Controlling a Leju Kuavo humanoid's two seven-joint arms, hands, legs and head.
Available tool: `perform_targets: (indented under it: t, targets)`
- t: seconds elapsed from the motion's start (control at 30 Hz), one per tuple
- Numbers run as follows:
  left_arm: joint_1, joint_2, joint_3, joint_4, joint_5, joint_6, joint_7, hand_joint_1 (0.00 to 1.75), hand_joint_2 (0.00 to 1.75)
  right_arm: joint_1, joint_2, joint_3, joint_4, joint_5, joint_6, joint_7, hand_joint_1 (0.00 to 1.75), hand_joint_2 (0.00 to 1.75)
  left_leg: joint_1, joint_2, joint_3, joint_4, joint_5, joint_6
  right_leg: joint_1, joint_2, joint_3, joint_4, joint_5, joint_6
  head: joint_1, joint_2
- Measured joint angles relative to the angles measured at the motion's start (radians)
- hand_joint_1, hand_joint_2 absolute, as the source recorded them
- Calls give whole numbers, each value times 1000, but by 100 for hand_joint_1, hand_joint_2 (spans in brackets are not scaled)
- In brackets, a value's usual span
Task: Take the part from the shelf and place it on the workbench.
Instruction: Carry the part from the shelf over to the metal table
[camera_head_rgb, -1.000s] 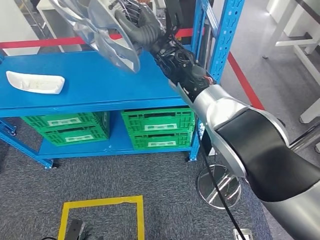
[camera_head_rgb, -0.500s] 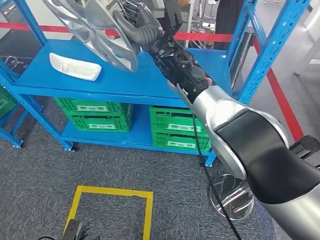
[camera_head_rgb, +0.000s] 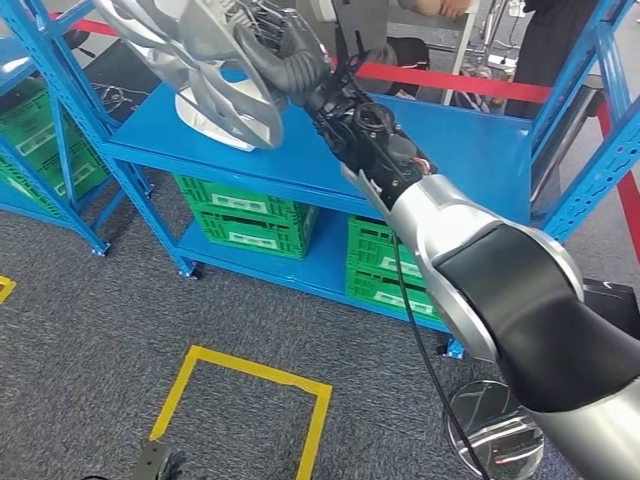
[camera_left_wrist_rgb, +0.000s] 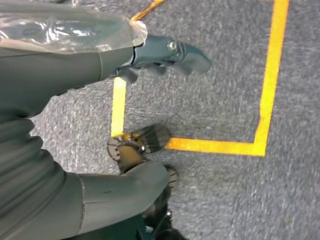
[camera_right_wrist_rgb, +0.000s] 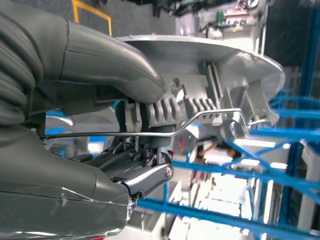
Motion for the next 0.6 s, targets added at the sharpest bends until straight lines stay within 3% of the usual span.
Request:
perform_targets:
  t: [0.03, 0.07, 0.1, 0.13, 0.17, 0.2, 0.27, 0.33, 0.4, 0.47, 0.53, 0.6]
  targets:
    - [-1, -1, 0, 0, 0, 0, -1, 0, 175, 0, 1, 0, 0, 0, 0, 0, 175, 175, 0, 33, -33, 67, -30, -6, 1, -12, 1, -2, 1, -2, -7, 0]
    - [-2, -1, 0, 0, 1, 1, -1, 0, 175, 0, 1, 0, -1, 0, 1, 1, 175, 175, 3, 51, -70, 140, -57, -12, 2, -25, 1, -2, 0, -4, -11, 0]
    - [-2, -2, 0, 0, 1, 2, -1, 0, 175, 0, 1, 0, -1, 0, 4, 0, 175, 175, 6, 60, -99, 196, -73, -17, 2, -37, 1, -2, -1, -4, -12, 0]
    - [-1, -2, 0, 0, 2, 3, -1, 0, 175, 0, 1, 1, -1, 0, 6, 0, 175, 175, 9, 64, -111, 217, -71, -20, 2, -49, 2, -2, -2, -4, -14, 0]
    - [0, -2, 0, 0, 3, 5, -1, 0, 175, 1, 1, 1, -1, 0, 8, 0, 175, 175, 11, 67, -102, 197, -53, -21, 1, -61, 4, -2, -4, -3, -14, 0]
    - [0, -1, 0, 0, 3, 6, -1, 0, 175, 0, 1, 1, -2, 0, 10, 1, 175, 175, 13, 75, -71, 136, -20, -21, 1, -72, 7, -2, -7, -1, -15, 0]
    - [-2, 0, 0, 0, 4, 9, -1, 0, 175, 0, 1, 2, -5, 0, 14, 2, 175, 175, 8, 113, 8, -15, 40, -15, 4, -92, 13, -2, -14, 7, -17, 0]
    - [-3, 1, 0, 0, 6, 10, -3, 0, 175, -1, 2, 2, -6, 0, 17, 4, 175, 175, -2, 129, 42, -88, 58, -3, 10, -108, 16, -3, -20, 18, -14, 0]
    - [-1, 2, 0, 0, 8, 10, -4, 0, 175, -1, 3, 3, -6, -1, 18, 5, 175, 175, -7, 106, 40, -93, 58, 11, 10, -123, 21, -7, -24, 30, -9, 0]
    - [2, 3, 0, 0, 8, 11, -5, 0, 175, -1, 3, 4, -6, -2, 17, 6, 175, 175, -4, 85, 43, -100, 60, 25, 5, -100, 14, 16, -49, 37, -5, 0]
    - [1, 3, 0, 0, 8, 11, -7, 0, 175, 1, 2, 4, -6, -3, 15, 7, 175, 175, -2, 65, 46, -104, 61, 38, 4, -50, -34, 123, -107, 35, 4, 0]
    - [0, 3, 0, 0, 8, 11, -7, 0, 175, 7, 1, 4, -6, -3, 14, 7, 175, 175, -4, 41, 46, -102, 60, 44, 9, -27, -108, 266, -160, 33, 8, 0]
